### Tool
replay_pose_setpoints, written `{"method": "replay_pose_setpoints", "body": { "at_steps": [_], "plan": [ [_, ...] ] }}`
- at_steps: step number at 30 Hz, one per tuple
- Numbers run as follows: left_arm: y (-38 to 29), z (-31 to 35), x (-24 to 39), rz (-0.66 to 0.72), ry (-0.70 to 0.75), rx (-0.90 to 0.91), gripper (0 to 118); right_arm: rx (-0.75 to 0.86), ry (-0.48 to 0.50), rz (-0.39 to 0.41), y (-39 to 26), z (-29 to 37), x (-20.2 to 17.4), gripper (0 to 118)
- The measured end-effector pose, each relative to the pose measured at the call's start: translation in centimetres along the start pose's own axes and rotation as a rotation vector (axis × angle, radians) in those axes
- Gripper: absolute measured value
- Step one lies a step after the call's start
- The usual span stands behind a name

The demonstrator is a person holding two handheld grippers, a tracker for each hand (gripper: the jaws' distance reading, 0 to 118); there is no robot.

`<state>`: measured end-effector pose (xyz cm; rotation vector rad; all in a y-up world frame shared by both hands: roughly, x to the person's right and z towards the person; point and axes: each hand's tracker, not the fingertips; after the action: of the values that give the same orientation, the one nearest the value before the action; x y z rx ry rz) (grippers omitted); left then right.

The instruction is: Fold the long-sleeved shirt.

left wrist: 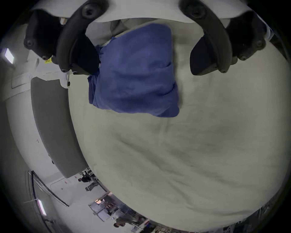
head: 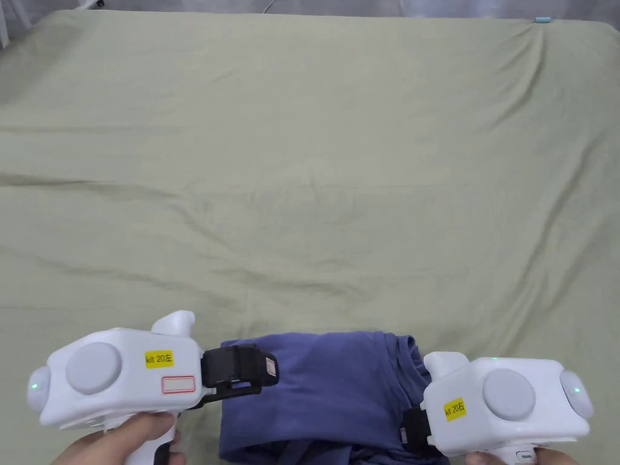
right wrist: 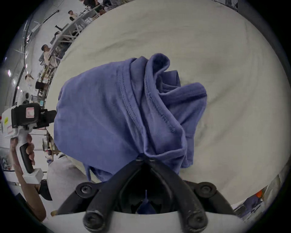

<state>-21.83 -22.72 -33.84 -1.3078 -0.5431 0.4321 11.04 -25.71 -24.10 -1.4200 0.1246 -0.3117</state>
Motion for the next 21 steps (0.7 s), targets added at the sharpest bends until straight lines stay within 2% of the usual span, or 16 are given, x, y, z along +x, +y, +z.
{"method": "replay_pose_setpoints", "body": {
  "at_steps": [2,4,5,7,9,12,15,17,19,21],
  "plan": [
    [0.8,-2.2,-0.4,0.034,-0.058,-0.099,115,-0.001,-0.001,0.004,0.0,0.0,0.0,0],
    [0.9,-3.7,-0.8,0.093,-0.221,-0.153,110,0.000,0.009,-0.007,0.0,0.1,0.3,0],
    [0.7,-4.0,-0.8,0.120,-0.276,-0.140,95,0.004,0.017,-0.018,-0.1,0.1,0.5,0],
    [0.4,-4.2,-0.2,0.079,-0.234,-0.123,32,0.020,0.040,-0.069,-0.4,0.4,0.7,0],
    [0.1,-3.4,0.2,0.070,-0.243,-0.114,30,0.035,0.050,-0.091,-0.6,1.0,0.7,0],
    [0.6,-1.1,0.0,0.035,-0.233,-0.087,25,0.097,0.055,-0.181,-1.0,2.6,-0.1,0],
    [1.1,2.5,-0.4,-0.012,-0.229,-0.055,19,0.206,0.064,-0.154,-0.7,4.8,-2.5,0],
    [1.7,5.9,-1.2,-0.033,-0.222,-0.033,19,0.277,0.126,-0.136,-0.2,6.3,-5.8,0],
    [2.4,9.5,-2.6,-0.078,-0.151,-0.001,18,0.311,0.221,-0.121,0.4,7.2,-9.7,0],
    [3.1,13.2,-4.6,-0.067,-0.083,0.023,18,0.345,0.292,-0.097,0.8,7.9,-14.3,0]
  ]
}}
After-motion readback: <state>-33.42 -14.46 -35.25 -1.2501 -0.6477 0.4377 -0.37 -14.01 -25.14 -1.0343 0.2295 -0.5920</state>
